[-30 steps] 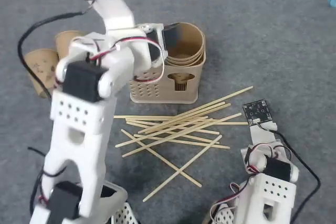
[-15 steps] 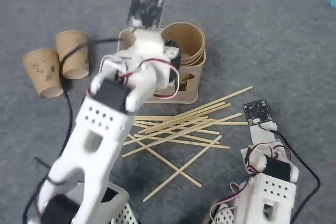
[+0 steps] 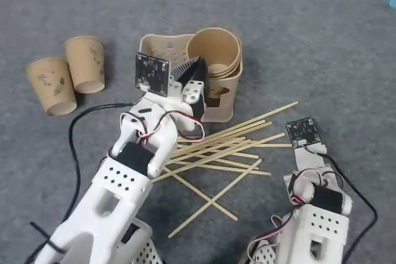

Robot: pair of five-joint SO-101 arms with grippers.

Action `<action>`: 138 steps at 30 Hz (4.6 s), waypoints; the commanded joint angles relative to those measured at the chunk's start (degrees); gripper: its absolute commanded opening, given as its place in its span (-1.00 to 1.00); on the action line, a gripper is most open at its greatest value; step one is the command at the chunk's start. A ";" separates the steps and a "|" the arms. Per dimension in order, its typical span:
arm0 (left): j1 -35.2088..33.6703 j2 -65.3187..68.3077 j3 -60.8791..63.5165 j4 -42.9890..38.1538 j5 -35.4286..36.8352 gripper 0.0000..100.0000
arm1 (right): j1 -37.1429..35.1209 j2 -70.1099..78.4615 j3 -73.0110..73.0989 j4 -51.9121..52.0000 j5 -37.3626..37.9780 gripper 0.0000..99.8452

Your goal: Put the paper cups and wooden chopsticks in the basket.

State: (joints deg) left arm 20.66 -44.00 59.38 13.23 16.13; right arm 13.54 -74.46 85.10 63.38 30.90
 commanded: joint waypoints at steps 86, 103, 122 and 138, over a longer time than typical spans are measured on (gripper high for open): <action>-43.87 114.11 -151.16 73.76 -7.21 -0.97 | -2.07 -1.01 -0.18 -0.57 0.88 -0.96; -44.22 90.37 -120.57 87.56 -17.85 -0.97 | -2.15 -1.01 -0.18 -0.48 0.88 -0.96; -40.79 73.32 -105.10 77.10 -16.70 -0.97 | -1.98 -1.01 -0.18 -0.31 0.88 -0.96; -41.41 96.18 -127.87 71.38 -12.92 -0.97 | -2.15 -1.01 -0.18 -0.31 0.88 -0.96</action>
State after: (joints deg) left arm -20.48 51.03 -63.08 83.30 2.86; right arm 11.78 -74.46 85.10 63.38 30.90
